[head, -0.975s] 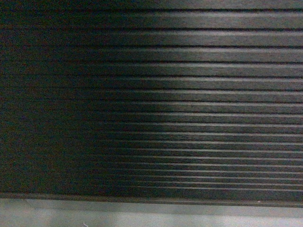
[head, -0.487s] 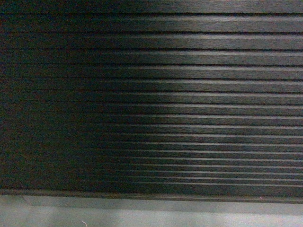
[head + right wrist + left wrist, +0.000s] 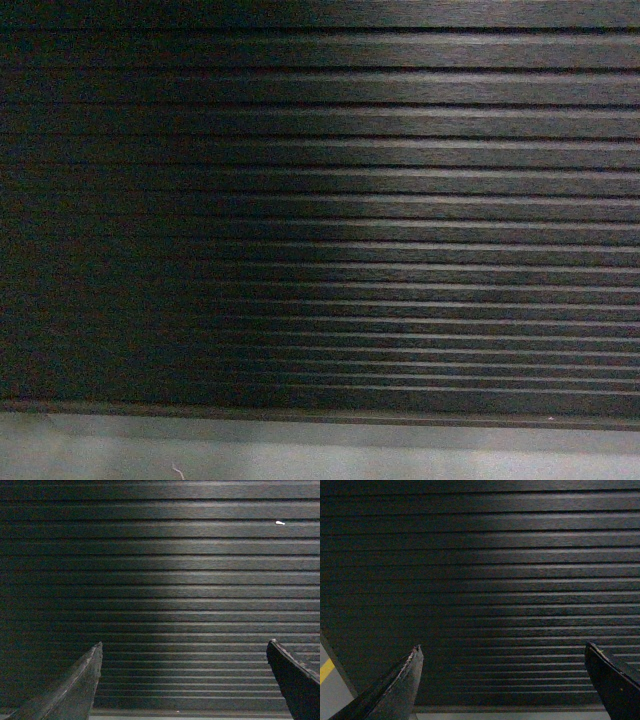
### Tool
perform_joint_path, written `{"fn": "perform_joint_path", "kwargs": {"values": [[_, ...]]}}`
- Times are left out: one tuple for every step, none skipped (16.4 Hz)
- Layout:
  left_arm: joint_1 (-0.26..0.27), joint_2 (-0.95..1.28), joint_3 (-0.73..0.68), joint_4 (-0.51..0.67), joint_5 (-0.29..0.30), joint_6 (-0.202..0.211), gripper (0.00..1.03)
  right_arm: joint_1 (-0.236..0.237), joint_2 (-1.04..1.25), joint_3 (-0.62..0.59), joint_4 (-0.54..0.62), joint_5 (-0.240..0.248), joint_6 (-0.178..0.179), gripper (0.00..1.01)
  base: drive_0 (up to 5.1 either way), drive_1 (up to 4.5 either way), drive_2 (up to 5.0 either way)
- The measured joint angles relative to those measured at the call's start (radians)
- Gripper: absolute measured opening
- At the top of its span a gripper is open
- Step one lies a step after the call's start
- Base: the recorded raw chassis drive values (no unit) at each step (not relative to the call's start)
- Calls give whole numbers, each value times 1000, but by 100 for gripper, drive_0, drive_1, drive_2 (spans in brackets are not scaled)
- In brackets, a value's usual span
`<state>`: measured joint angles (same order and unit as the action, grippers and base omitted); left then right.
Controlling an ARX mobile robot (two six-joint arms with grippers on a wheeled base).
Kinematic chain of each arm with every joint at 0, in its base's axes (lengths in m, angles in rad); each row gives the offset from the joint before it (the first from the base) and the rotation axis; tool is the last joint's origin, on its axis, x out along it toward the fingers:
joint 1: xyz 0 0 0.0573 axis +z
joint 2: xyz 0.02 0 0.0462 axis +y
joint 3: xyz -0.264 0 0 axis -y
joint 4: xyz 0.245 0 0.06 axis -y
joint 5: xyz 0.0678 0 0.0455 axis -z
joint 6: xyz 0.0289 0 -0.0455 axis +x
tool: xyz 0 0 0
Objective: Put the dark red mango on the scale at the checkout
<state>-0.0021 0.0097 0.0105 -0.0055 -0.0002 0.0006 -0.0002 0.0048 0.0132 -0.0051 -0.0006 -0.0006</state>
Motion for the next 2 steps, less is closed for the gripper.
{"fn": "perform_joint_path", "kwargs": {"values": [[0,0,0,0,0,0,98,0,0,0,0,0,0,98,0,0,0],[0,0,0,0,0,0,98,0,0,0,0,0,0,98,0,0,0]]}}
